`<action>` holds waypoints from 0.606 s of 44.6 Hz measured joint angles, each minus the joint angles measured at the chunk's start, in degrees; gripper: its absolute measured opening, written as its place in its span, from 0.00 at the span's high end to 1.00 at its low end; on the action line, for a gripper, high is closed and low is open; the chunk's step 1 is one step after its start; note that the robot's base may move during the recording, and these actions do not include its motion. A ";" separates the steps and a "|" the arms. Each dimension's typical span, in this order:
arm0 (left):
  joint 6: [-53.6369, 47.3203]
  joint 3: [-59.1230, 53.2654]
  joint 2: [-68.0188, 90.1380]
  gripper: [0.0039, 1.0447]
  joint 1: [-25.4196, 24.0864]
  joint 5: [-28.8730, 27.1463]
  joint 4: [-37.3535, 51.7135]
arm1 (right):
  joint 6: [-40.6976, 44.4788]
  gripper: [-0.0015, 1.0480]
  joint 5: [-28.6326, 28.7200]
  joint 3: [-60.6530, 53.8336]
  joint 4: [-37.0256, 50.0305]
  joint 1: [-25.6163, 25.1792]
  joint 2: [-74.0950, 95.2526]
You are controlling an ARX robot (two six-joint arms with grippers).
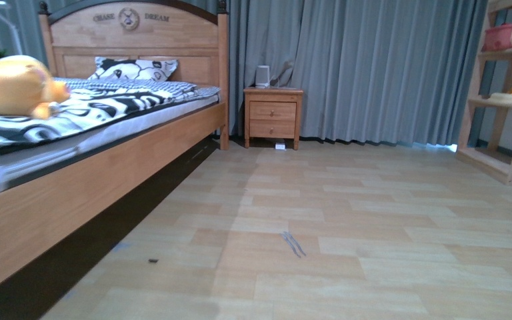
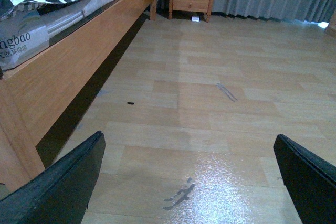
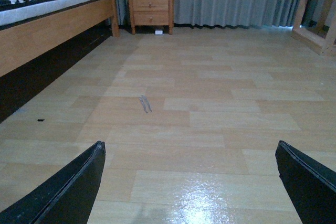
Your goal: Put away toys
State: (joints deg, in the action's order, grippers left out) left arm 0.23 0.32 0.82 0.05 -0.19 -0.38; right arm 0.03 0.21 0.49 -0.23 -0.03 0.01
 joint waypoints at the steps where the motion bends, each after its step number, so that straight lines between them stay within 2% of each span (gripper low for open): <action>1: 0.00 0.00 0.04 0.06 0.00 -0.17 -0.02 | 0.02 0.06 0.02 0.00 0.00 0.00 0.00; 27: 0.00 -0.09 0.37 0.06 0.00 -0.11 -0.11 | 0.00 0.06 -0.17 0.00 0.00 0.00 0.00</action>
State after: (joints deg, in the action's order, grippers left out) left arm 0.23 0.23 1.19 0.05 -0.30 -0.49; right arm 0.03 0.03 0.49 -0.23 -0.03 0.01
